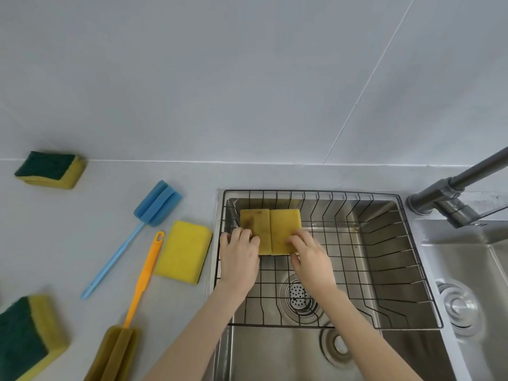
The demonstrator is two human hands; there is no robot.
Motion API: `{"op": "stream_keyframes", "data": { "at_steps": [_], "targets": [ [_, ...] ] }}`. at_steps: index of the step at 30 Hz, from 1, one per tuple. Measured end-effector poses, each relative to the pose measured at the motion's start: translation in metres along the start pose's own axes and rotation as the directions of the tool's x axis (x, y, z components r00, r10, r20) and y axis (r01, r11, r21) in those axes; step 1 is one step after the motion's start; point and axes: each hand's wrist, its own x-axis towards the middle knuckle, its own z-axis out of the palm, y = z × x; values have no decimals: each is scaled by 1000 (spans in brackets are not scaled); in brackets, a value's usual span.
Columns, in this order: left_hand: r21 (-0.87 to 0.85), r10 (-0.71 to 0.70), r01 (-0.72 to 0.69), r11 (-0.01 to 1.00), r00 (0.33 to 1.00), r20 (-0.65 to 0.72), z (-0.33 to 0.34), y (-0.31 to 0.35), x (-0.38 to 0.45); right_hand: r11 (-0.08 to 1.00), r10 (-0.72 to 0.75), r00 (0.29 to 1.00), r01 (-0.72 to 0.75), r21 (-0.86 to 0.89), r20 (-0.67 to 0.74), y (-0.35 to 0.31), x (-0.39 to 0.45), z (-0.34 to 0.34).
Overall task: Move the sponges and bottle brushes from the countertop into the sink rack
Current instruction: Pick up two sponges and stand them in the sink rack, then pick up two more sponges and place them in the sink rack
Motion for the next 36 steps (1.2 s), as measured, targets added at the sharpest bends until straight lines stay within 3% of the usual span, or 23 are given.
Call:
{"op": "stream_keyframes", "data": {
  "at_steps": [5, 10, 16, 21, 28, 32, 36],
  "targets": [
    [-96, 64, -62, 993, 998, 11, -9, -4, -6, 994, 37, 997, -44, -103, -67, -12, -3, -7],
    [-292, 72, -107, 951, 989, -128, -40, -24, -22, 998, 4, 985, 6, 57, -171, -52, 0, -22],
    [-456, -124, -25, 890, 948, -293, -76, -78, -68, 951, -147, 983, 172, 257, -111, -126, -9, -15],
    [-491, -382, 140, 860, 814, -437, -93, -146, -118, 905, -269, 962, 272, 327, -57, -200, -30, 12],
    [-301, -549, 481, 823, 809, -208, -90, -231, -191, 863, -444, 894, 410, 295, 58, -290, -45, 57],
    [-151, -504, 491, 858, 862, -61, -78, -245, -218, 873, -439, 894, 403, 275, 83, -330, -26, 69],
    [-149, -400, 389, 909, 915, -48, -74, -252, -222, 892, -410, 907, 378, 249, 91, -349, -5, 69]
  ]
}}
